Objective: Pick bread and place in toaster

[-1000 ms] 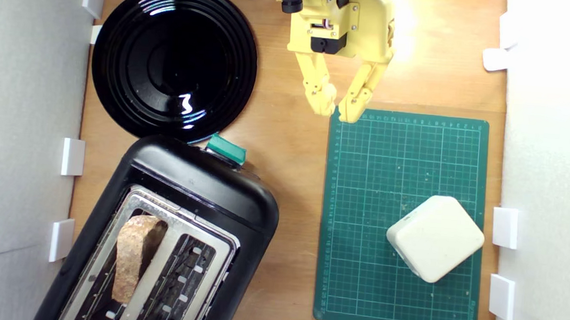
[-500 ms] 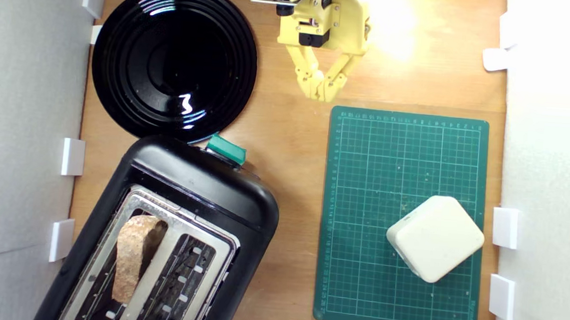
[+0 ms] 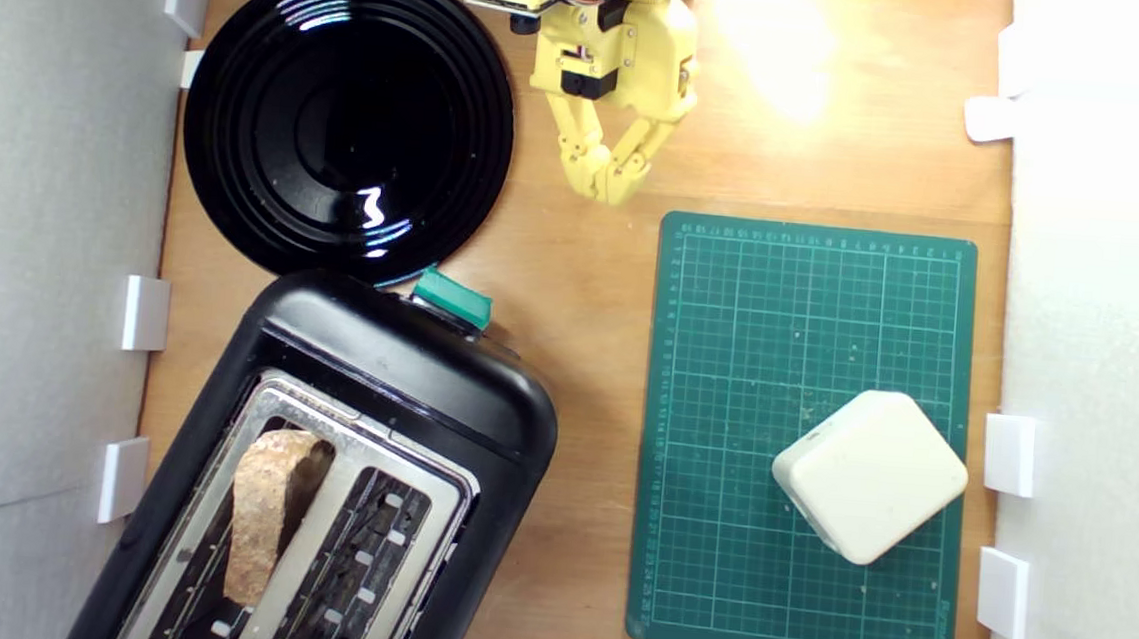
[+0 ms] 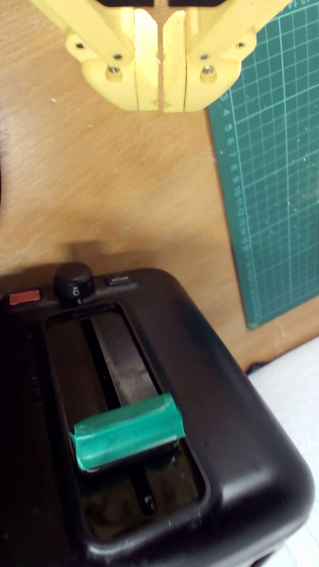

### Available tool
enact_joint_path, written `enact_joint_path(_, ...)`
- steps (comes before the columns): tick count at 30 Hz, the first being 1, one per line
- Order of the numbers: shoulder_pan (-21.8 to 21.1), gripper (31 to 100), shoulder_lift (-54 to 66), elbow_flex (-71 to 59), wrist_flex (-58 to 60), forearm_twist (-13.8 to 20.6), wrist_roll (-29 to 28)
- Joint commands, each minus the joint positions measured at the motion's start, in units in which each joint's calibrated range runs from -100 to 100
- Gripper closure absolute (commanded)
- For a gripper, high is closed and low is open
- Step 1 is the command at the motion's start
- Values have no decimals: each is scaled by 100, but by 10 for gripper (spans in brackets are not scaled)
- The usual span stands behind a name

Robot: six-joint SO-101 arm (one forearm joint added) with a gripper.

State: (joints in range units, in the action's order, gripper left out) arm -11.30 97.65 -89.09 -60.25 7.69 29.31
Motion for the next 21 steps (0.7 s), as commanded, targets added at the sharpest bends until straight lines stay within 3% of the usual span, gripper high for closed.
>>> enact_joint_path(1,91,994,119,-192,-33,-34,-25)
enact_joint_path(21,75,994,144,-846,-24,-43,-208)
